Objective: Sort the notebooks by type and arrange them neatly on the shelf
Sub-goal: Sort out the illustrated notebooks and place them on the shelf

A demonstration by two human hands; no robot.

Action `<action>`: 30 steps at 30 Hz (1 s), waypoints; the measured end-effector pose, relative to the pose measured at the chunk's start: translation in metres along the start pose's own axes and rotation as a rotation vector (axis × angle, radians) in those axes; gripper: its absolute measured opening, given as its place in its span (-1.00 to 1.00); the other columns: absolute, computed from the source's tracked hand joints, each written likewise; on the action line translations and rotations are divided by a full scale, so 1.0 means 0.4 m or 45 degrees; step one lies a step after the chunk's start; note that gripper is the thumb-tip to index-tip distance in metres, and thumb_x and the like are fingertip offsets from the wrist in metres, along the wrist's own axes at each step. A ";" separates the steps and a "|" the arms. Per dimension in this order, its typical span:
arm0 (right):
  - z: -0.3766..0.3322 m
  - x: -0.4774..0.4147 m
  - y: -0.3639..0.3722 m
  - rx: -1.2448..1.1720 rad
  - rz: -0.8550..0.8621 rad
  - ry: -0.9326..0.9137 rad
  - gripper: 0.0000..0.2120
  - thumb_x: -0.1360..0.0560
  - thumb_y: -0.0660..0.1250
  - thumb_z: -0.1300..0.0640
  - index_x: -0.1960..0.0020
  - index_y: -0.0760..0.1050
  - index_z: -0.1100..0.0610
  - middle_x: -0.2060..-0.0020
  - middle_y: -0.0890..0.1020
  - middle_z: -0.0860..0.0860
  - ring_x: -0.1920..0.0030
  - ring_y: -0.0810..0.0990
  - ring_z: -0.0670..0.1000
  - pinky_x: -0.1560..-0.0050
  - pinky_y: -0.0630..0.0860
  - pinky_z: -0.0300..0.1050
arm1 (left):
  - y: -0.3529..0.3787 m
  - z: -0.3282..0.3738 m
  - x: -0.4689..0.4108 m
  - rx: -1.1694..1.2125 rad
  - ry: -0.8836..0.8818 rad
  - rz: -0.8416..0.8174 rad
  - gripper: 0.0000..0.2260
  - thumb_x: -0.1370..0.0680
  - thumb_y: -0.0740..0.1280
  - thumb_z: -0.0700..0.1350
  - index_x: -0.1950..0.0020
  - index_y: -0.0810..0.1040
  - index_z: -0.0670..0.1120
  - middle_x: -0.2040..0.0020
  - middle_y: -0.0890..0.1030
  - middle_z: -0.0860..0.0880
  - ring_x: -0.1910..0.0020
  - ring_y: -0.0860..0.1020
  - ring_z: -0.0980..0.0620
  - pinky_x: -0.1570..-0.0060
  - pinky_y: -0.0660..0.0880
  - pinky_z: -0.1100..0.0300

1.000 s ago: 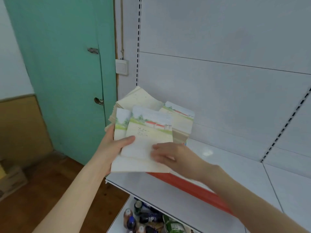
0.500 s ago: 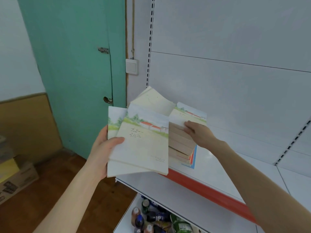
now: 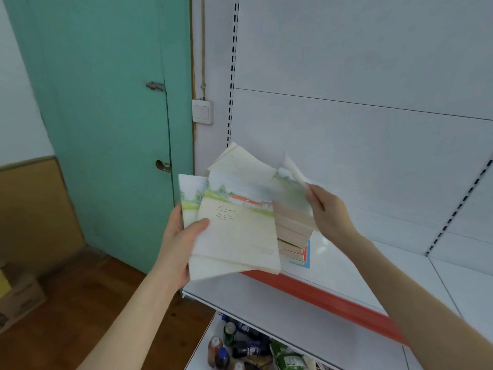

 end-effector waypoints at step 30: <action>0.281 0.402 -0.375 -0.707 0.515 0.702 -0.81 -0.52 0.30 0.14 -0.13 0.50 0.01 0.14 0.64 -0.08 0.23 0.63 -0.14 0.30 0.54 -0.31 | 0.591 -0.232 0.153 -0.098 -0.109 -0.914 -0.49 -0.48 0.31 -0.31 -0.35 0.35 0.09 -0.09 0.64 0.02 -0.07 0.61 -0.01 -0.05 0.53 0.01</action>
Point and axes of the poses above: each hand's wrist, its own x-axis away from the middle knuckle, its own y-axis out of the palm, z = x × y, the point moved 7 cm from there along -x, towards the middle knuckle
